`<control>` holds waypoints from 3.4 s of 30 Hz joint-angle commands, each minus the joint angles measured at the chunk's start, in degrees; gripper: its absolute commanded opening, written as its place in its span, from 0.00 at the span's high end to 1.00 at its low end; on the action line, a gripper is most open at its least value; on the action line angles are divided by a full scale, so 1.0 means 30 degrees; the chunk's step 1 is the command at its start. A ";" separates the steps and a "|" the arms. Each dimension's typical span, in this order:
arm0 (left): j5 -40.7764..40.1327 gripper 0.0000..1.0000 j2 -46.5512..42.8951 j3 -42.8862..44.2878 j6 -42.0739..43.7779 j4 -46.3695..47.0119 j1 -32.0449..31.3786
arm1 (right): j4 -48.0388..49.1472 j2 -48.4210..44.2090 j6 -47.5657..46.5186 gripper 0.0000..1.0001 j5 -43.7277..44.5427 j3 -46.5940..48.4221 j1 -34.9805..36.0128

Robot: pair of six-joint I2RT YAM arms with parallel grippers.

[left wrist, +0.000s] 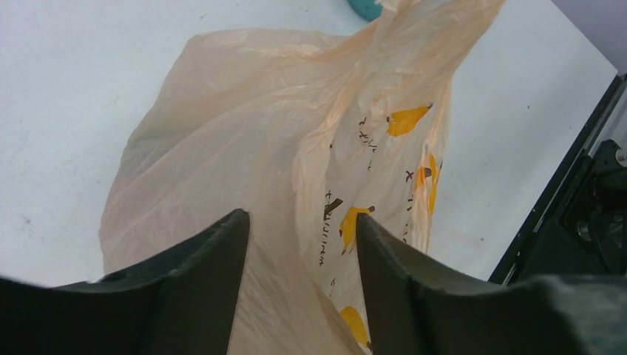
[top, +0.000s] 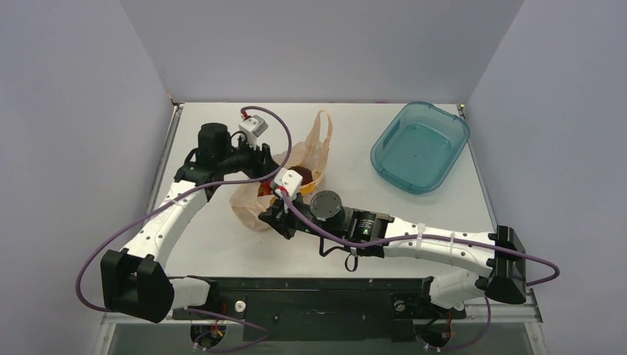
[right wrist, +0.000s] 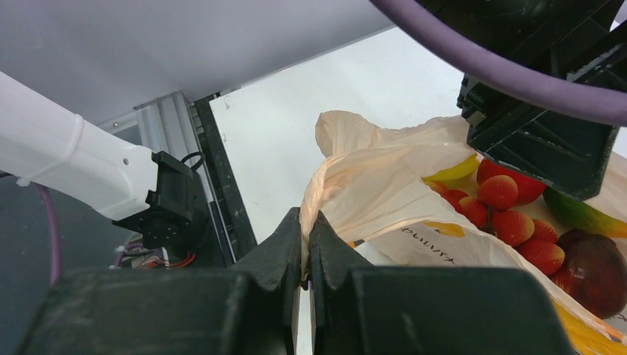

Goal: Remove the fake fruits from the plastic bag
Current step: Adjust the plastic bag at the center of the board.

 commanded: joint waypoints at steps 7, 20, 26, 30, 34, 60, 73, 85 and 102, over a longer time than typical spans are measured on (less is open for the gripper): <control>-0.1735 0.99 -0.0099 0.1023 0.0313 0.0306 -0.0279 | 0.0514 -0.0189 -0.0433 0.97 0.0170 -0.0227 0.0975; -0.0452 1.00 -0.0372 0.0698 -0.1416 0.1741 -0.0210 | -0.3826 0.4015 -0.3129 0.68 0.6947 0.2369 0.4503; -0.0902 1.00 -0.1399 0.0123 -0.1395 0.2480 -0.0189 | -0.0068 -0.0121 -0.0976 0.36 0.6193 -0.0844 0.4123; -0.1053 1.00 -0.1832 -0.0114 -0.1448 0.2884 -0.0195 | 0.1366 -0.3045 0.0647 0.32 0.6759 -0.2673 0.3669; -0.1146 1.00 -0.1936 -0.0143 -0.1455 0.2899 -0.0195 | 0.1856 -0.5272 0.3482 0.29 0.9641 -0.4065 0.2405; -0.0949 1.00 -0.3107 -0.0821 -0.0510 0.3510 -0.0662 | 0.2098 0.3526 2.2769 0.25 0.5587 -0.3808 -0.6272; -1.1811 1.00 -0.5423 -0.2015 -0.1600 0.4278 0.0503 | 0.5444 0.1945 1.6269 1.00 0.5312 -1.0825 -0.6005; -0.6040 1.00 -0.4880 -0.1965 -0.1597 0.5012 0.0438 | 0.2970 -0.2786 0.8828 0.54 0.3094 -1.0328 -0.6035; -0.6748 1.00 -0.4817 -0.1903 -0.1015 0.4482 -0.0668 | 0.3677 -0.8298 0.4624 0.32 0.0159 -0.9121 -0.2983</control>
